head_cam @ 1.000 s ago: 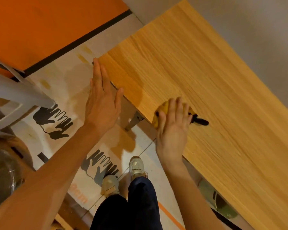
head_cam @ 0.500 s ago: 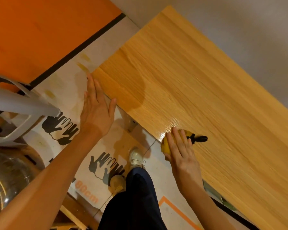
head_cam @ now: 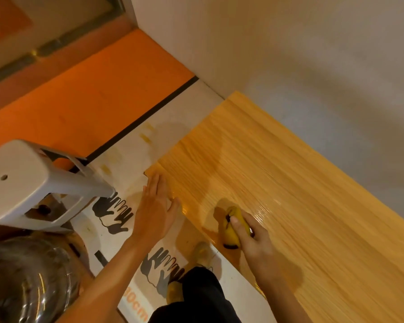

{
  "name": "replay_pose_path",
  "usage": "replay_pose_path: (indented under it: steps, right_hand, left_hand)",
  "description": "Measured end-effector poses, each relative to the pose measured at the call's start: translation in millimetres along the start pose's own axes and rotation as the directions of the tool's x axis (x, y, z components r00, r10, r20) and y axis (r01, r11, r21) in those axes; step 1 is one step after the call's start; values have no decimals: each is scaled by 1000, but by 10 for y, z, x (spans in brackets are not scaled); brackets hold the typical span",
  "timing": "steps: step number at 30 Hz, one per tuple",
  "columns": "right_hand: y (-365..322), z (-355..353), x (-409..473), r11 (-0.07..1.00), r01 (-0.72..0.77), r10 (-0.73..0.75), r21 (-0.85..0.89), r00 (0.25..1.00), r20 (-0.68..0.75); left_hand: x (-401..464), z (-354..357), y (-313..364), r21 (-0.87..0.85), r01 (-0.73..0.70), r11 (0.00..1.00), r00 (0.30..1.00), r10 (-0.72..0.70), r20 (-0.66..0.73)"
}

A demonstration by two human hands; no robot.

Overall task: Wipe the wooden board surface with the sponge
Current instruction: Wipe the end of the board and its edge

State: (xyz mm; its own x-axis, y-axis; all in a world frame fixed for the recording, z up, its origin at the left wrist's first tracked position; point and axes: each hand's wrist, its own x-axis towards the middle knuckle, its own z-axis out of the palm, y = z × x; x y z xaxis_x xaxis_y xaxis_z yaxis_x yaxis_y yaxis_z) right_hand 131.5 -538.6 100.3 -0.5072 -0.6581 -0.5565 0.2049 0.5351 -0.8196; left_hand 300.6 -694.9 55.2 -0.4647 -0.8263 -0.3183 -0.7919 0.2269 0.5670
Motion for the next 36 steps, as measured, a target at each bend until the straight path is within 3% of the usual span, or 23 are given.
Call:
replay_pose_path:
  steps: [3, 6, 10, 15, 19, 21, 25, 27, 29, 31, 33, 36]
  right_hand:
    - [-250, 91, 180, 977, -179, 166, 112, 979, 118]
    - [-453, 204, 309, 994, -107, 102, 33, 986, 129]
    - [-689, 398, 331, 999, 49, -52, 23, 984, 168]
    - [-830, 636, 331, 990, 123, -136, 74, 968, 213]
    - [-928, 766, 447, 982, 24, -50, 190, 990, 132]
    - [-954, 832, 549, 983, 5, -24, 185, 995, 101]
    - [-989, 1015, 720, 977, -95, 61, 191, 982, 177]
    - [-944, 1145, 820, 975, -143, 117, 169, 981, 153]
    - [-866, 1286, 935, 971, -173, 165, 163, 984, 61]
    - [-797, 1419, 1038, 975, -179, 184, 132, 982, -31]
    - [-738, 1526, 1123, 980, -181, 187, 78, 978, -89]
    - [-684, 1621, 1215, 985, -127, 104, -118, 977, -184]
  left_hand:
    - [-98, -97, 250, -189, 75, 979, 995, -60, 83]
    - [-204, -208, 460, -386, 156, 909, 986, -119, 120]
    - [-169, -378, 654, -699, 375, 608, 921, -158, 356]
    - [-35, -536, 477, -781, 419, 463, 901, -101, 422]
    - [136, -703, 210, -824, 507, 252, 858, -55, 511]
    - [251, -787, 108, -818, 540, 198, 839, -45, 543]
    - [515, -948, 15, -793, 548, 268, 822, 5, 570]
    - [669, -987, -29, -751, 511, 419, 832, -23, 554]
    - [821, -965, -96, -643, 443, 625, 851, -68, 520]
    - [943, -905, -165, -530, 354, 771, 879, -81, 469]
    - [1030, -839, -228, -406, 250, 879, 917, -80, 390]
    - [1112, -747, -302, -253, 153, 955, 956, -78, 284]
